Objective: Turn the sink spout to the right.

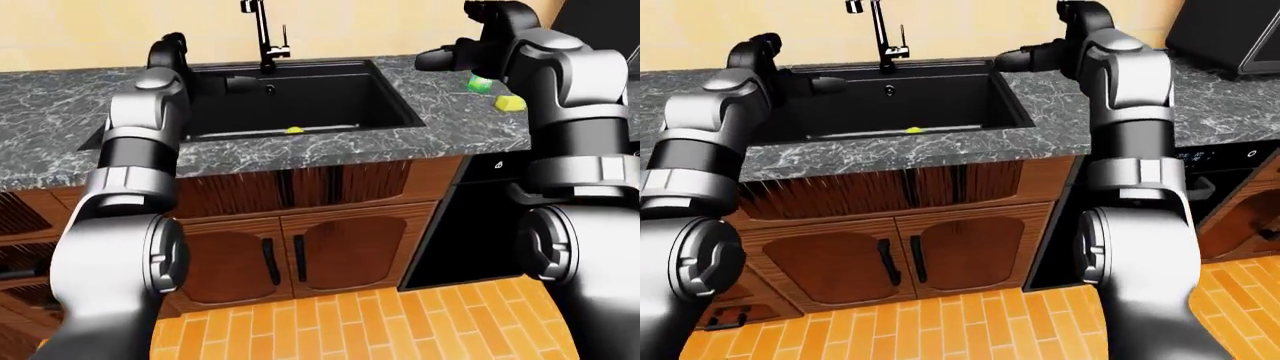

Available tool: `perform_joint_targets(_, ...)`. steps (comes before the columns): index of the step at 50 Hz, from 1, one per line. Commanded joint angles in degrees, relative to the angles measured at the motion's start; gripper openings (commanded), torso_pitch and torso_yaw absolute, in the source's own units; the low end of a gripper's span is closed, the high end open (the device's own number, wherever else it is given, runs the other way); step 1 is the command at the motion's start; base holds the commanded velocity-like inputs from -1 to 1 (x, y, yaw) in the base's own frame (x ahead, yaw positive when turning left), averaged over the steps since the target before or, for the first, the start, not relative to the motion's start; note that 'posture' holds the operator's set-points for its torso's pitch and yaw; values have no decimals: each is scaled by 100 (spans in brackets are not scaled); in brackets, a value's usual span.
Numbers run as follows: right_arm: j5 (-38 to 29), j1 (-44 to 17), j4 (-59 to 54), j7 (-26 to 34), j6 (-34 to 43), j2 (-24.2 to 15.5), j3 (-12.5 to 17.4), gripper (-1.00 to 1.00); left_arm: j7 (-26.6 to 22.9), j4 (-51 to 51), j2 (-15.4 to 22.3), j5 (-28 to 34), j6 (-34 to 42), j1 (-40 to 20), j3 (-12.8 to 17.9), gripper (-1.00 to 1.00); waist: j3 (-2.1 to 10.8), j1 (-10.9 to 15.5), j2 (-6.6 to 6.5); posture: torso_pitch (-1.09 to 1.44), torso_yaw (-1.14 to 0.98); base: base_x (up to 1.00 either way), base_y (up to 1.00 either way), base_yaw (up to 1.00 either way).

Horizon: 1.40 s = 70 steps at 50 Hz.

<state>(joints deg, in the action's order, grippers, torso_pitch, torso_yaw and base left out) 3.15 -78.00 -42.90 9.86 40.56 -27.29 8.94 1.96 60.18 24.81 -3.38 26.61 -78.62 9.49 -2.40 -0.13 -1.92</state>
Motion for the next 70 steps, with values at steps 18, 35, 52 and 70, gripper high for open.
perform_joint_targets(18,6,-162,318,-26,-66,-147,94,100,-107,3,445,116,-195,-368,69,100,188,-27,178,0,0,0,0,0)
perform_joint_targets(35,-10,-150,343,-26,-45,-165,95,100,-159,38,756,185,-156,-404,132,100,172,58,393,0,0,18,0,0)
perform_joint_targets(52,-32,-181,362,-12,-4,-173,87,100,-152,148,853,241,-222,-398,163,100,178,-94,-312,0,0,31,0,0)
perform_joint_targets(70,-33,-179,313,-11,-53,-143,81,100,-140,179,890,222,-271,-348,188,100,221,44,431,0,0,31,0,0)
